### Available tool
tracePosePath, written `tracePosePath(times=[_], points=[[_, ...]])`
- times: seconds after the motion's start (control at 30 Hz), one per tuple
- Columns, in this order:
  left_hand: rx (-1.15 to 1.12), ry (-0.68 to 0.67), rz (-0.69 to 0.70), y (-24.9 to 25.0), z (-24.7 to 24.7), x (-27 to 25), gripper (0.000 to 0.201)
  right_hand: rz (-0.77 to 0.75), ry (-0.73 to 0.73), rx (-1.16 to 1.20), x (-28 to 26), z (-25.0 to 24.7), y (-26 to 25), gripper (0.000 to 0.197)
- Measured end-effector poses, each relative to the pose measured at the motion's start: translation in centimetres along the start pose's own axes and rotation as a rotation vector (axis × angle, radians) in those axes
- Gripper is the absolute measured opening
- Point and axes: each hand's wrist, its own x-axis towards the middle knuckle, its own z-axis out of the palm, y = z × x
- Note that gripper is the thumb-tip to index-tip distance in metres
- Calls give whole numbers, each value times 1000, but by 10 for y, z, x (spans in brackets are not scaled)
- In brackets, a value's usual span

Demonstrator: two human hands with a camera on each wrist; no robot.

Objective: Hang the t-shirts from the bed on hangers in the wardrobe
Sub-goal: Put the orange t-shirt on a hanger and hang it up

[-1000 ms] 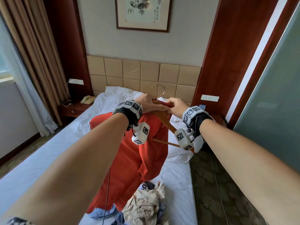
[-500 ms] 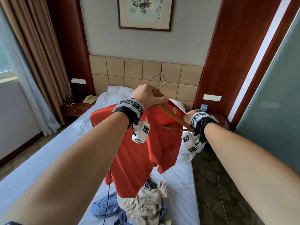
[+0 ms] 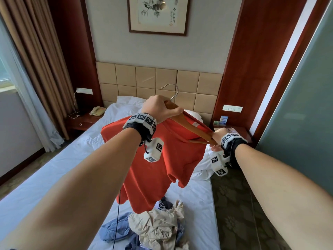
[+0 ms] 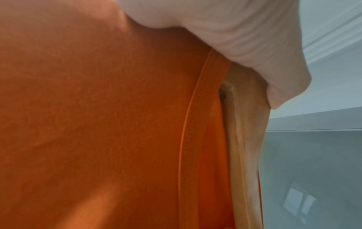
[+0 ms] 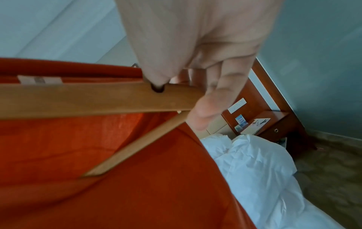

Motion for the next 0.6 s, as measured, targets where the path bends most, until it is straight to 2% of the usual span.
tracePosePath(times=[0.07,0.13,0.23,0.3,0.43,0.53,0.6], points=[[6,-6,3,1,1,-3,33,9,41,-24,3,0,3,13],[11,-13,7,1,2,-4,32,24,61,-15,-2,0,1,23],[13,-28,6,0,1,-4,30,56,10,27,-17,2,-3,42],[14,-40,-5,-3,0,-4,32,70,-28,60,-19,4,-4,46],[29,-35,-84,-4,0,0,45,51,3,68,-20,2,-7,43],[79,-123,-175,5,-1,3,46,11,80,53,-24,-2,-8,37],[60,-134,-188,6,0,2,49,-16,87,65,-26,-4,-8,32]])
